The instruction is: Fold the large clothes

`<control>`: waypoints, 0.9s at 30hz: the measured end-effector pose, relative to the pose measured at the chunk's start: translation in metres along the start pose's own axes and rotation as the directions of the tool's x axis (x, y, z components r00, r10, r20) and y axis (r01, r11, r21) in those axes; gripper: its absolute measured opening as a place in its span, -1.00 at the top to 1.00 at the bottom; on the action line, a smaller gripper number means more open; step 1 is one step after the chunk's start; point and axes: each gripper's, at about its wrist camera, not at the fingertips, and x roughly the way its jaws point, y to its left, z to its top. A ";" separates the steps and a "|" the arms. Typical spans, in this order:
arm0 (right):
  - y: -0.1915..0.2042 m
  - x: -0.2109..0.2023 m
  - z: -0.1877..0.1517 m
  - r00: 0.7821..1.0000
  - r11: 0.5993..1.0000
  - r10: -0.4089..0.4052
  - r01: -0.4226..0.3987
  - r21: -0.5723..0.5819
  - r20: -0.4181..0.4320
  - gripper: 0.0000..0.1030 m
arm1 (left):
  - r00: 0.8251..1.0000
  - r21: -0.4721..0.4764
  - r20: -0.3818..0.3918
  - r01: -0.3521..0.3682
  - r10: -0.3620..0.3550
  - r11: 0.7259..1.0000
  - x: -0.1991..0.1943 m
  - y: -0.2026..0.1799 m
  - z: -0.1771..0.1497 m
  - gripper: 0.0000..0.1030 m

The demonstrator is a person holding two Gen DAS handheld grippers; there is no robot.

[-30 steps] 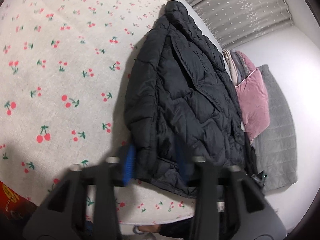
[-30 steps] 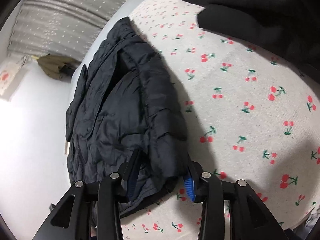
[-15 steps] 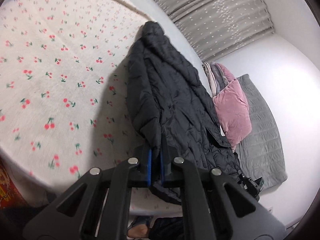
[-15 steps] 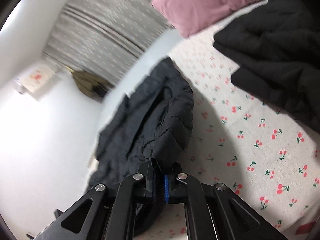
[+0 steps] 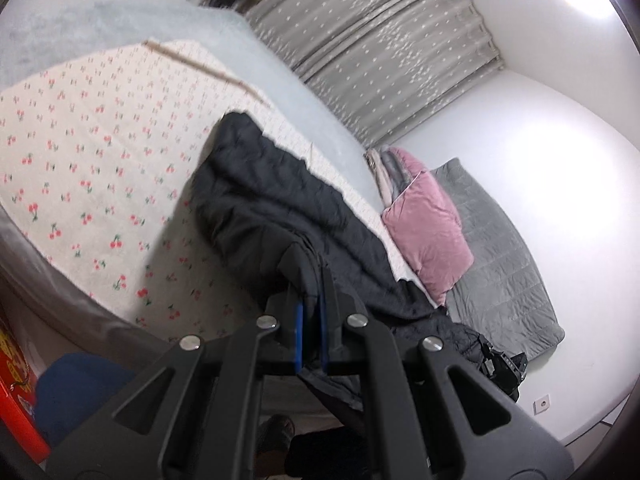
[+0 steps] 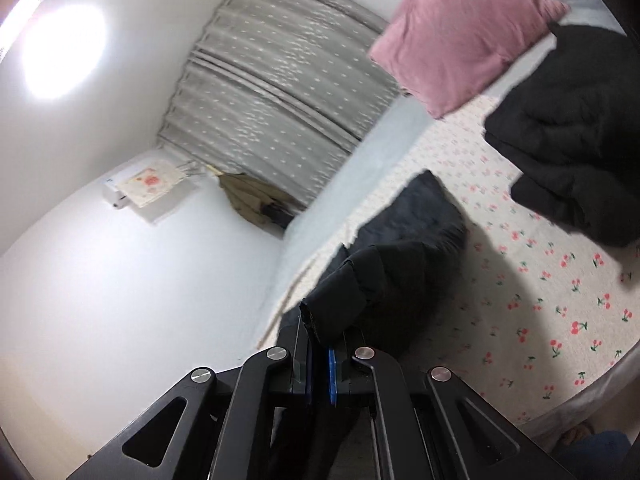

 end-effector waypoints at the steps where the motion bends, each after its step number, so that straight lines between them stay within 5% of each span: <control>1: 0.004 0.002 0.003 1.000 1.000 0.005 -0.005 -0.011 0.001 0.91 | 1.000 0.001 0.015 0.000 0.000 1.000 0.002 -0.004 0.006 0.86; 10: 0.007 0.072 0.069 0.999 0.999 0.041 -0.040 0.034 -0.018 0.91 | 0.996 -0.082 0.086 -0.030 0.037 0.996 0.067 -0.022 0.084 0.86; 15: -0.012 0.140 0.114 0.999 0.996 -0.050 0.051 0.079 -0.007 0.86 | 0.996 -0.165 0.076 -0.035 0.048 0.986 0.144 -0.014 0.141 0.80; 17: -0.031 0.174 0.127 0.989 0.986 -0.147 0.148 0.077 -0.017 0.83 | 0.998 -0.286 0.068 0.013 0.007 0.958 0.184 0.012 0.161 0.64; 18: -0.040 0.187 0.131 0.983 0.980 -0.180 0.181 0.077 -0.024 0.72 | 0.998 -0.304 0.066 0.017 0.004 0.953 0.194 0.020 0.166 0.39; 22: -0.100 0.235 0.142 0.942 0.934 -0.307 0.325 0.148 -0.134 0.51 | 0.992 -0.288 0.047 -0.101 0.120 0.952 0.227 0.047 0.177 -0.06; 24: -0.114 0.228 0.150 0.942 0.926 -0.313 0.331 0.178 -0.123 0.48 | 0.991 -0.276 0.061 -0.100 0.121 0.956 0.228 0.055 0.180 -0.15; 26: -0.111 0.212 0.162 0.931 0.924 -0.362 0.365 0.115 -0.054 0.17 | 0.991 -0.265 0.063 -0.100 0.121 0.959 0.230 0.057 0.185 -0.32; 27: -0.106 0.205 0.165 0.917 0.915 -0.398 0.398 0.062 -0.017 -0.39 | 0.990 -0.253 0.055 -0.109 0.127 0.961 0.232 0.056 0.187 -0.40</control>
